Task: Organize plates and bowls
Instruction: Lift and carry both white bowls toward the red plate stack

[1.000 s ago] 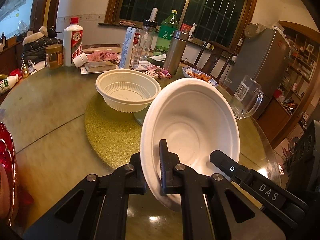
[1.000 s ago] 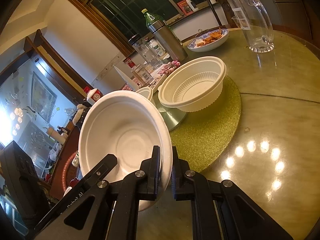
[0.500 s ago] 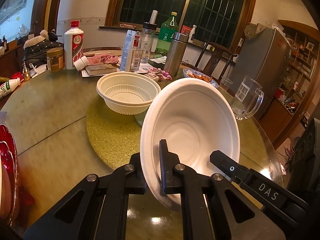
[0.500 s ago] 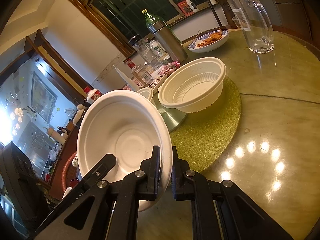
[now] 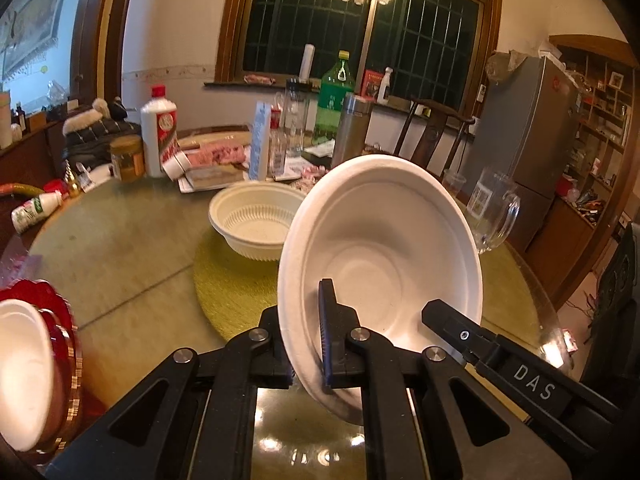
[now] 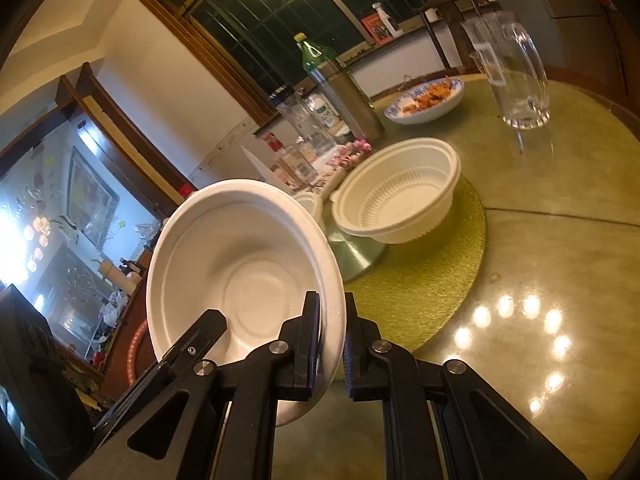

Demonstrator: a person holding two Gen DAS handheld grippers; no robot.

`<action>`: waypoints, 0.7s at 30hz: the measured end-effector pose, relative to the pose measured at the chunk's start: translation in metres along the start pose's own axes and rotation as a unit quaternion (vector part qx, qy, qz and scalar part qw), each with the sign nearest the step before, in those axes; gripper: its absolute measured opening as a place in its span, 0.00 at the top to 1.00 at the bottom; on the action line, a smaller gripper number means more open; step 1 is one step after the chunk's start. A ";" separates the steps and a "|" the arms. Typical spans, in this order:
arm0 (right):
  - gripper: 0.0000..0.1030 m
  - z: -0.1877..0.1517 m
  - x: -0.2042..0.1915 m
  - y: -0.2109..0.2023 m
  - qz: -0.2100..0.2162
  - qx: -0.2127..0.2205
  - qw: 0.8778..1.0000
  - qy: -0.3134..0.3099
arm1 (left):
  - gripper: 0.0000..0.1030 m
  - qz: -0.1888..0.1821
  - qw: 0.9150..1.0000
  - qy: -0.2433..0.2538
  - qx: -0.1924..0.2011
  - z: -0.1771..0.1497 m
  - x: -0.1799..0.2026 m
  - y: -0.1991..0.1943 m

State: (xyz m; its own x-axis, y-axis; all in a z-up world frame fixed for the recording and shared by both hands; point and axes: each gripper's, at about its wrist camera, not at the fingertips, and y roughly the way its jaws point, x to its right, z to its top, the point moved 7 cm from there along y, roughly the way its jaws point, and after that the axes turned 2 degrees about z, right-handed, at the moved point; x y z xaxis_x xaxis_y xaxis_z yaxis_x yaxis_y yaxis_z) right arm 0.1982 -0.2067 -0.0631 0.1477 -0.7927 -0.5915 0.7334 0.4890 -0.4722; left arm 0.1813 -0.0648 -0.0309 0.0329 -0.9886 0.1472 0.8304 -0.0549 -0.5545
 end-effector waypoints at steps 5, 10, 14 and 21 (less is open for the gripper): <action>0.90 0.002 -0.029 -0.023 0.015 0.016 1.000 -0.022 | 0.93 0.001 1.000 -0.003 0.025 0.011 -0.010 -0.033; 0.90 -0.002 -0.057 -0.037 0.029 0.021 0.999 -0.041 | 0.93 0.007 0.999 -0.012 0.039 0.015 -0.028 -0.058; 0.90 -0.014 -0.082 -0.037 0.045 0.012 0.998 -0.053 | 0.93 0.017 0.999 -0.025 0.041 0.014 -0.052 -0.072; 0.90 -0.038 -0.121 -0.022 0.068 -0.013 0.995 -0.074 | 0.93 0.043 0.997 -0.048 0.041 0.006 -0.098 -0.090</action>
State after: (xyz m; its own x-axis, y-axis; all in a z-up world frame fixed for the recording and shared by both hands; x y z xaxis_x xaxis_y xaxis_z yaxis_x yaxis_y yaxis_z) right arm 0.1388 -0.1078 -0.0061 0.3419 -0.7617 -0.5504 0.6824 0.6039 -0.4118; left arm 0.1069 0.0381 0.0089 0.1552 -0.9710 0.1820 0.8651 0.0446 -0.4996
